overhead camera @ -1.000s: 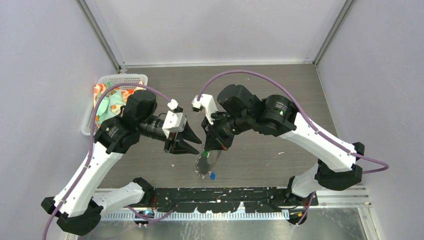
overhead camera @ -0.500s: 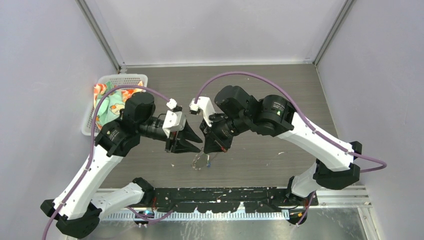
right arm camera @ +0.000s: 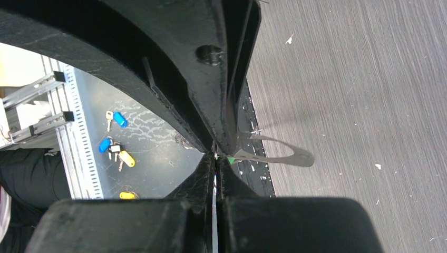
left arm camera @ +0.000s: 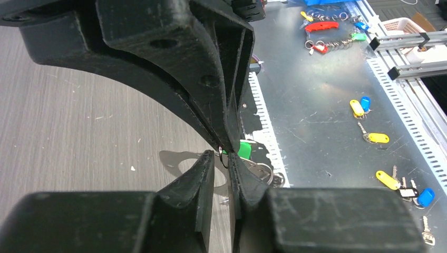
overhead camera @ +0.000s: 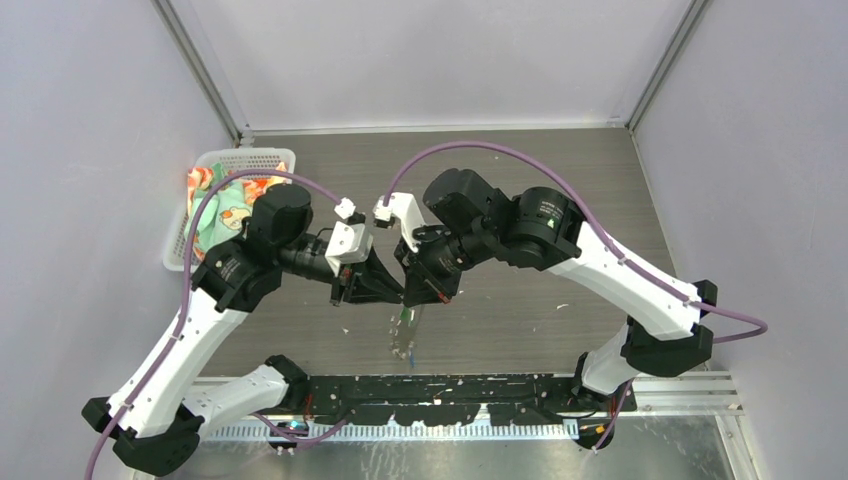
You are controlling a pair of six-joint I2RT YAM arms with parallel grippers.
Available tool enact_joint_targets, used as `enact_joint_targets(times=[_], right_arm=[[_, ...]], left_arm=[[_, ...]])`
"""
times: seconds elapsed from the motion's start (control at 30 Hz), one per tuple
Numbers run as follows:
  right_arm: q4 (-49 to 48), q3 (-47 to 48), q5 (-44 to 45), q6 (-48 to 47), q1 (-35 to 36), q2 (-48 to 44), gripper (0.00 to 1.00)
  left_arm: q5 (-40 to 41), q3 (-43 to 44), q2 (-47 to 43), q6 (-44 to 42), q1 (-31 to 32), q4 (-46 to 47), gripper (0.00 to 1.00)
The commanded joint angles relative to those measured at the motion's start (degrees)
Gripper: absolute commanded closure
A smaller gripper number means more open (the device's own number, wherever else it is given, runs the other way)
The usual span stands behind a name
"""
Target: Put the keys on the keyring
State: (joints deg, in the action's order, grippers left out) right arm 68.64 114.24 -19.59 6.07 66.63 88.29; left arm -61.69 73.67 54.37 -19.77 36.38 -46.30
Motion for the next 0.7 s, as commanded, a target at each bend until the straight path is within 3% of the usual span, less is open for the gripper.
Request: enact_joint_targets(times=[0.0, 0.13, 0.3, 0.53, 0.67], right_arm=[[-1.83, 3.01, -1.54, -0.55, 0.30, 0.02, 0.99], [-2.87, 3.25, -1.30, -0.25, 0.26, -0.11, 0.99], [-8.05, 0.15, 0.67, 1.93, 0.13, -2.34, 0.97], [-21.68, -13.69, 6.95, 6.88, -1.14, -14.02, 0.67], [-31.75, -24.59, 7.24, 11.63, -2.33, -23.33, 0.56]], left_arm=[[-1.22, -0.01, 0.03, -0.67, 0.23, -0.36, 0.85], [-1.63, 0.05, 0.16, -0.42, 0.19, -0.25, 0.99], [-1.78, -1.41, -0.58, 2.22, 0.24, 2.30, 1.00], [1.13, -4.21, -3.96, 12.88, 0.26, 14.38, 1.00], [0.93, -5.29, -5.09, 18.88, 0.20, 20.40, 1.00]])
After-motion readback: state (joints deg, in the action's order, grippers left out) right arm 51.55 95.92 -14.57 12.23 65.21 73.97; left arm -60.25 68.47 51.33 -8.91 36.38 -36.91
